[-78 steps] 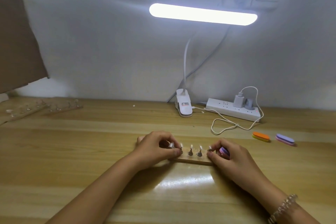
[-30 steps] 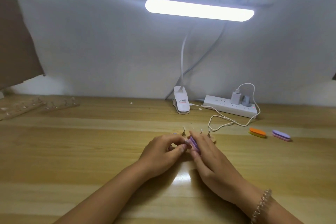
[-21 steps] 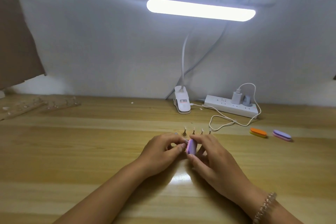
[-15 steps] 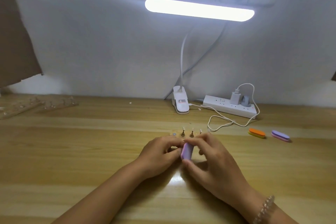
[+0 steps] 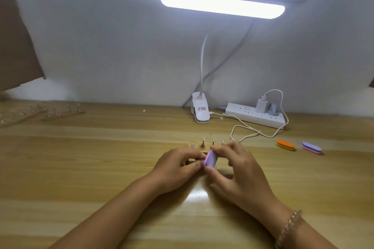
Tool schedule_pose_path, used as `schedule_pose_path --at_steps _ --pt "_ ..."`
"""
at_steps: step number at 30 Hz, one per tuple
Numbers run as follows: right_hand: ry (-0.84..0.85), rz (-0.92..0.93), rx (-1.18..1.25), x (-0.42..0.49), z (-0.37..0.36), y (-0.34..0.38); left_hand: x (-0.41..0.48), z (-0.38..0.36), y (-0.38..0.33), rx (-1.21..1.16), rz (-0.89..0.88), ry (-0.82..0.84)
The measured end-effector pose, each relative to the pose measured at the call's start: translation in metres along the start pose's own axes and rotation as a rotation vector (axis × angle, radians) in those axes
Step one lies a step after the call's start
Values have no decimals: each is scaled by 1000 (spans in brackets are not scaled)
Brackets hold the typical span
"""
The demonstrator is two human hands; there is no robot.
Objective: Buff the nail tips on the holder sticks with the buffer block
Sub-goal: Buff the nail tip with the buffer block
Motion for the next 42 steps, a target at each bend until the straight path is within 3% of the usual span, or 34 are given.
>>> schedule_pose_path --at_steps 3,8,10,13,17,20,24,28,33,37,42 --pt "39 -1 48 -1 -3 1 0 0 0 -9 0 -5" --pt "-210 -267 168 5 8 -21 0 -2 -5 -27 -23 15" --pt "-178 -203 190 2 7 -16 -1 -1 -5 -55 -24 0" --pt "8 -52 155 -1 -2 -2 0 0 -5 -74 -45 -34" --pt "-30 -103 61 1 -3 -8 0 1 -5 -26 -52 -40" --pt "30 19 36 -5 -7 -1 -1 1 -5 -52 -61 -27" --pt "-19 -123 93 2 -3 -9 -1 1 -4 -19 -56 -33" --pt "53 17 27 -6 -9 -3 -2 0 -5 -25 -71 -29" --pt "-101 -225 125 4 1 -19 -3 -1 -10 -51 -48 -52" --pt "-7 -2 101 -4 -5 -1 -4 -1 -9 -30 -56 -48" --pt "7 -59 94 1 -3 -3 -5 1 -11 -57 -72 -40"
Point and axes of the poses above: each hand's wrist, its own x-axis towards the middle knuckle, its own z-axis out of the back of the hand, y = z × x, the point moved 3 cm from there along x, towards the middle knuckle, and after that the axes turned 1 degree about y, right-handed, at the moved point
